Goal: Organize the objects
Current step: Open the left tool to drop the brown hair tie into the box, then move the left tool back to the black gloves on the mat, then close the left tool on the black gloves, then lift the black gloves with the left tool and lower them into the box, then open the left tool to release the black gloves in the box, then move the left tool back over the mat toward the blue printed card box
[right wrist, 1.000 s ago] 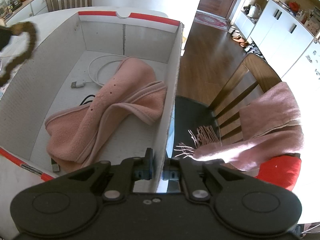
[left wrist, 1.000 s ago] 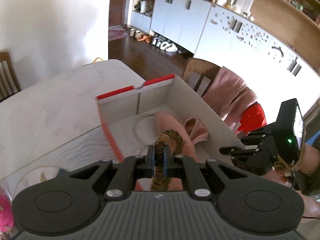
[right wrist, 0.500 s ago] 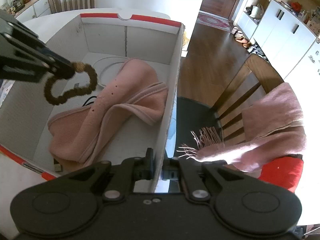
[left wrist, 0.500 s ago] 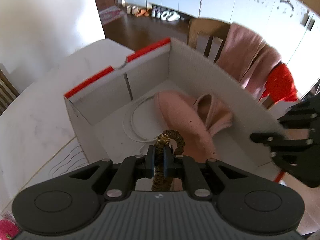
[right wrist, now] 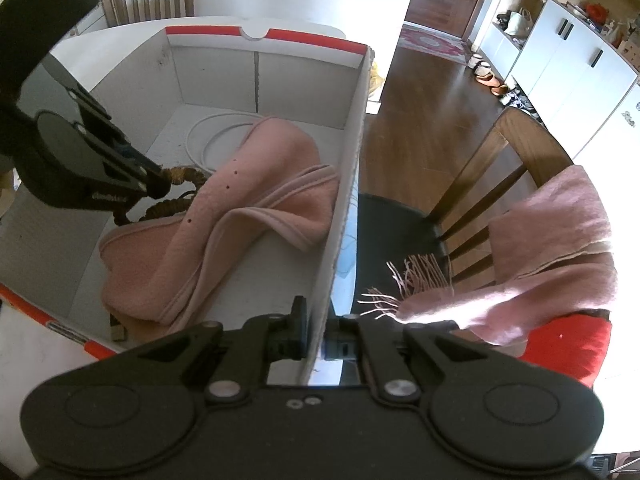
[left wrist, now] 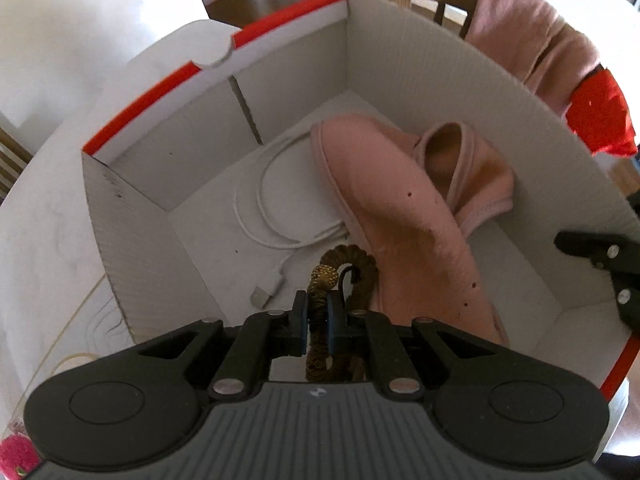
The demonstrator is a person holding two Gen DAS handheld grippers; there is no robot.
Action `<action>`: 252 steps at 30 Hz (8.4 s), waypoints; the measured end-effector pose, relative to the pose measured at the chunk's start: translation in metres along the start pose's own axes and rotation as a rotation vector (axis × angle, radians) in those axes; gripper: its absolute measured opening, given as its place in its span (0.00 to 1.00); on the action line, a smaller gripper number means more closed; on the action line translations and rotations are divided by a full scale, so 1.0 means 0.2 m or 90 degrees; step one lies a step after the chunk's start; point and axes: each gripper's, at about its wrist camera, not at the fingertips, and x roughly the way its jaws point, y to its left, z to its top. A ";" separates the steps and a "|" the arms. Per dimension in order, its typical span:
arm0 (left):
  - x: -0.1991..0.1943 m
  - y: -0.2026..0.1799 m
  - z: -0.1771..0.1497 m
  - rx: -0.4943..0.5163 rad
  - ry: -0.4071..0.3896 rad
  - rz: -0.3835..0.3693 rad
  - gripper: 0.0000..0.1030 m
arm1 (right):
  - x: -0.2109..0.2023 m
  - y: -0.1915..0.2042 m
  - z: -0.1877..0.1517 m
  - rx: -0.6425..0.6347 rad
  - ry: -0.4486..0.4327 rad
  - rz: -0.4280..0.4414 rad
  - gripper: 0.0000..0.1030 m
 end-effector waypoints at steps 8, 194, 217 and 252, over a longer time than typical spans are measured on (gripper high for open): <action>-0.01 0.01 0.00 -0.004 -0.006 0.003 0.25 | 0.00 0.00 0.00 -0.001 0.000 0.000 0.05; -0.23 -0.07 -0.16 0.003 -0.076 -0.139 0.19 | 0.01 0.05 -0.01 -0.027 0.014 -0.003 0.06; -0.67 0.24 -0.52 -0.096 -0.203 -0.156 0.64 | -0.03 0.03 0.01 -0.012 0.016 -0.013 0.05; -0.28 0.85 -1.27 -0.200 -0.102 0.059 0.95 | -0.01 0.01 0.06 0.034 0.045 -0.012 0.07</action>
